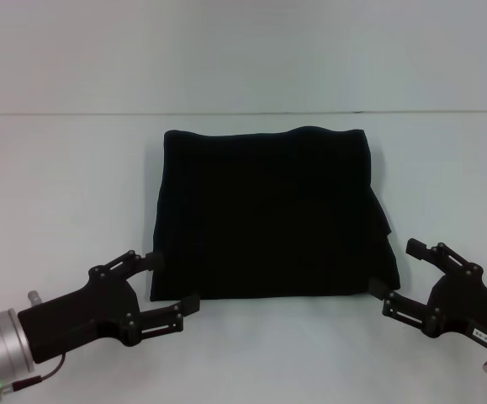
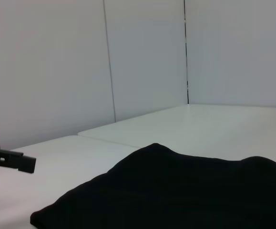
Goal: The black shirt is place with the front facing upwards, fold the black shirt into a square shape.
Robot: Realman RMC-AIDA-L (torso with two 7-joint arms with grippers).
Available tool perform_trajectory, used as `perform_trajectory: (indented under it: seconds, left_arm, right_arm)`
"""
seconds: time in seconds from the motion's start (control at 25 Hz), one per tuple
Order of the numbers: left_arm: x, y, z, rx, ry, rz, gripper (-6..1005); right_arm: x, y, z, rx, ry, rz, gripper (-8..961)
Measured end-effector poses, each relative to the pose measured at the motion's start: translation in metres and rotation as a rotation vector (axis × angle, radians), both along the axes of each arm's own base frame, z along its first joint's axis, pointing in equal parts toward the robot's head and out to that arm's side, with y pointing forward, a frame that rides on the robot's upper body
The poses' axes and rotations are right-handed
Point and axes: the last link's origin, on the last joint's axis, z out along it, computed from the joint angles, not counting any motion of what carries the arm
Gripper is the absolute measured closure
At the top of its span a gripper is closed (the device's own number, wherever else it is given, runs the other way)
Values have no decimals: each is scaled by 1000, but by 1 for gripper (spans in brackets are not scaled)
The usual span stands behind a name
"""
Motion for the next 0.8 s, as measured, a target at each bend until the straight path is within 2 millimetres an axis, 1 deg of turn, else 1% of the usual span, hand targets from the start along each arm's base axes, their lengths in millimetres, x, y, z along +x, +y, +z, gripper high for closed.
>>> perform_trajectory:
  seconds: [0.8]
  left_arm:
    - [-2, 2, 6, 29, -10, 13, 54]
  right_arm:
    - [-6, 5, -1, -2, 0, 21, 12]
